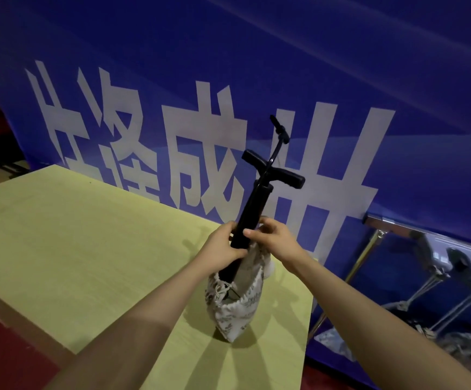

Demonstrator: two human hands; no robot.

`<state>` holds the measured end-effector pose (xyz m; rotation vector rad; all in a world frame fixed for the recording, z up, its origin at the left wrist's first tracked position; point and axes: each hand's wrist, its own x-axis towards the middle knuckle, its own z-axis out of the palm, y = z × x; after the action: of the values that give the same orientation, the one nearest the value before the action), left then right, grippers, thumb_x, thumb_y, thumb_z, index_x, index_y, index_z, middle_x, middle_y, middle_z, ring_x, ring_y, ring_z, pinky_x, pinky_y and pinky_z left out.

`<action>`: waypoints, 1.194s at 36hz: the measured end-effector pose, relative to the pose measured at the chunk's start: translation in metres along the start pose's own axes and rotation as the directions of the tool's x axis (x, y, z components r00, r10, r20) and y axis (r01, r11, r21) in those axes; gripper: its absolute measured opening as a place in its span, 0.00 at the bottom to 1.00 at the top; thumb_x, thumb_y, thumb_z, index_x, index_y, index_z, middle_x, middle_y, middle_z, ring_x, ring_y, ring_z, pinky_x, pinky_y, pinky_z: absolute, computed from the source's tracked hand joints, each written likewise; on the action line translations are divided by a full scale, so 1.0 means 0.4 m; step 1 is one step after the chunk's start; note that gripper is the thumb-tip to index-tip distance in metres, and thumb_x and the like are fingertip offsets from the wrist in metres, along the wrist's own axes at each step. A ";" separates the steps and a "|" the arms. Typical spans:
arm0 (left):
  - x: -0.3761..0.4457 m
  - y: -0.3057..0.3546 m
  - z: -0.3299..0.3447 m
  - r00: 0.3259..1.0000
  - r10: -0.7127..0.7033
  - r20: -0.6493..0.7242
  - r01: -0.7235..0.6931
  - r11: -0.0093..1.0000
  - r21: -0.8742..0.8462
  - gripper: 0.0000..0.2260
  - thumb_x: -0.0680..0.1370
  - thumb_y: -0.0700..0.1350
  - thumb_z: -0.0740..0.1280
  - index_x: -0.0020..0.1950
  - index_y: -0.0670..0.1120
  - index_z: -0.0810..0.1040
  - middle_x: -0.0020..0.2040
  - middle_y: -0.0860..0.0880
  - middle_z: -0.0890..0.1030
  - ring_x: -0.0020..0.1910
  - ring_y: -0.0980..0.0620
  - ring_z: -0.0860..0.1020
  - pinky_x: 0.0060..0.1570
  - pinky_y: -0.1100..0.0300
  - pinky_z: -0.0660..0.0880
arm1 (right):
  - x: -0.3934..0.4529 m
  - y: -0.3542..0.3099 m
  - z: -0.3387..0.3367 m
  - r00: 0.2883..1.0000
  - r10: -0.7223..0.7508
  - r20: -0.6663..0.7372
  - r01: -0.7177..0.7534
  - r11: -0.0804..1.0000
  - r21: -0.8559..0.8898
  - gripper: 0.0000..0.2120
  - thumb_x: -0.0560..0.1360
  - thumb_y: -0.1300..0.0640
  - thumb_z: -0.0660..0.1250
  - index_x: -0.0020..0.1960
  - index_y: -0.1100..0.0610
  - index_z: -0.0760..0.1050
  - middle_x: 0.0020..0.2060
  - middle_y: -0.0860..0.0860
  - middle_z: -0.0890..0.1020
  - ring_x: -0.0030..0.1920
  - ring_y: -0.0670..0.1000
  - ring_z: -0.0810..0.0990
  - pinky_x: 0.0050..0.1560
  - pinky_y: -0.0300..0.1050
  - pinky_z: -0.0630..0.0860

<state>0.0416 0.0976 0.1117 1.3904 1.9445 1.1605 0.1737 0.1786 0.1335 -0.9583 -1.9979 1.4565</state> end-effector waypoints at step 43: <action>-0.014 0.057 0.023 0.958 0.195 -0.211 -0.164 0.974 0.154 0.20 0.75 0.36 0.65 0.63 0.54 0.69 0.54 0.51 0.65 0.48 0.49 0.73 0.48 0.63 0.71 | -0.006 0.025 -0.044 0.919 -0.358 -0.167 0.070 0.565 -0.822 0.11 0.79 0.60 0.55 0.55 0.58 0.76 0.53 0.52 0.80 0.49 0.54 0.78 0.56 0.48 0.66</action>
<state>0.0627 0.0987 0.1257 1.5949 2.1216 1.3421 0.1904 0.1893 0.1296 -1.1233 -2.4142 0.1343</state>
